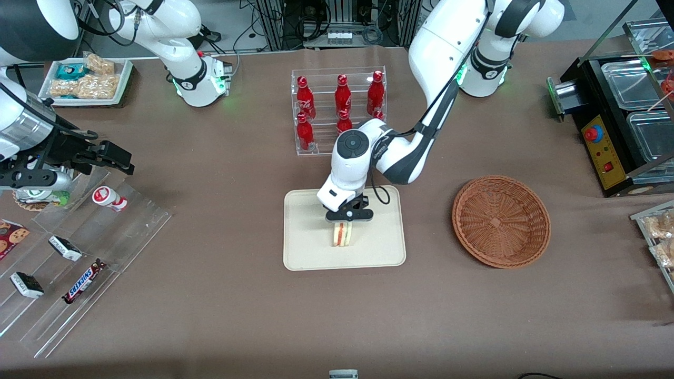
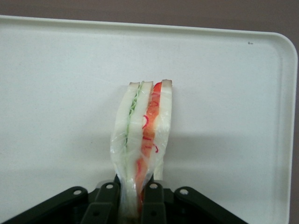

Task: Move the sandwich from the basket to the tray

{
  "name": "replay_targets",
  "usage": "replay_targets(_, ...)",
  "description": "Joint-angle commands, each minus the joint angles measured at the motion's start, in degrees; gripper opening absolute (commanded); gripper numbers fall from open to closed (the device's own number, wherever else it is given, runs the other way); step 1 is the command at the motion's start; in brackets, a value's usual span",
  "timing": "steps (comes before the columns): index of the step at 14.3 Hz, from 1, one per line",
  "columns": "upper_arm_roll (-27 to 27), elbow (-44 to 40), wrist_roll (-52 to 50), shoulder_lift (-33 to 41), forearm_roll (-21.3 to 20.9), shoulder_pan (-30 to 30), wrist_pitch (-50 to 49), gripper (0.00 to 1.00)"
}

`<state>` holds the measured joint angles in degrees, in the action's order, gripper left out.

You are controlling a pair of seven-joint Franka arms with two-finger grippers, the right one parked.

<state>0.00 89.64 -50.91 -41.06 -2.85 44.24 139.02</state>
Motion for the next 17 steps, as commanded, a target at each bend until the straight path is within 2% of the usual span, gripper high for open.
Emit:
replay_targets(1, 0.88, -1.49, -4.55, -0.17, -2.59, 0.67, 0.02, 1.00)
replay_targets(3, 0.88, -1.05, -4.64, 3.33, -3.74, 0.15, -1.81, 1.00)
replay_targets(6, 1.49, -1.49, -3.69, 10.27, -3.92, -1.07, -14.43, 1.00)
replay_targets(9, 1.93, -0.70, -0.08, 18.45, -2.60, -5.21, -23.57, 1.00)
replay_targets(11, 1.76, -0.09, 2.72, 21.45, -1.12, -10.20, -28.79, 1.00)
replay_targets(17, 1.84, 12.38, 25.03, 33.13, -0.05, -23.56, -31.00, 1.00)
